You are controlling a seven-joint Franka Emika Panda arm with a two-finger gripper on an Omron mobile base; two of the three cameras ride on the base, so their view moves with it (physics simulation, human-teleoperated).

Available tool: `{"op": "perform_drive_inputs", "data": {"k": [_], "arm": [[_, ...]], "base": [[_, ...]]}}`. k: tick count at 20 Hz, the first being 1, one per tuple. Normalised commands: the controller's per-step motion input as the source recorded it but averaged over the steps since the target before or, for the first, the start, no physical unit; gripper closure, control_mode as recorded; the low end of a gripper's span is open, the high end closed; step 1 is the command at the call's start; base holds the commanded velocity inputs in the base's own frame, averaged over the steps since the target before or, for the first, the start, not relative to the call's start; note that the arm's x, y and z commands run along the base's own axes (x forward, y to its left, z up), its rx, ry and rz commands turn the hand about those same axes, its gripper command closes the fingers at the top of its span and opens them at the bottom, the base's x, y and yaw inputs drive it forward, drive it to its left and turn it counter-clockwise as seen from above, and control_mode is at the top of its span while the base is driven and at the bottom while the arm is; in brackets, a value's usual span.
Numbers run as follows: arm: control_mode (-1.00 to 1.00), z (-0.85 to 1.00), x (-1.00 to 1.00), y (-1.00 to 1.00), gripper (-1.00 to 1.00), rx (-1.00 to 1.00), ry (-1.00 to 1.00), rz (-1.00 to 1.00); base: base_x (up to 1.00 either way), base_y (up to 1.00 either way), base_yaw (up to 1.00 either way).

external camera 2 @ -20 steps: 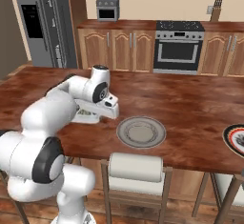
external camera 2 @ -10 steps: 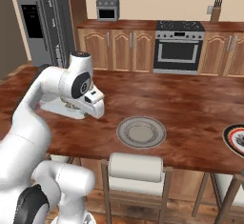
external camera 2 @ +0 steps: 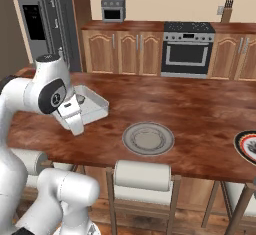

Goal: Place two dumplings into each of the tupperware containers and then place the containers in the fridge.

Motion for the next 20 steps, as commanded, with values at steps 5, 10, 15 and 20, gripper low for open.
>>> {"op": "perform_drive_inputs", "data": {"k": [5,10,15,20], "arm": [[-1.00,0.67,-0.58,0.02,1.00,0.02,-0.03,-0.32],[-1.00,0.64,-0.28,0.24,1.00,0.08,-0.19,-0.16],[-1.00,0.09,-0.56,0.01,1.00,0.16,-0.06,0.00],[-1.00,0.08,-0.56,-0.08,1.00,0.07,0.01,0.00]], "base": [[0.00,0.00,0.00],[0.00,0.00,0.00],[0.00,0.00,0.00],[0.00,0.00,0.00]]}}
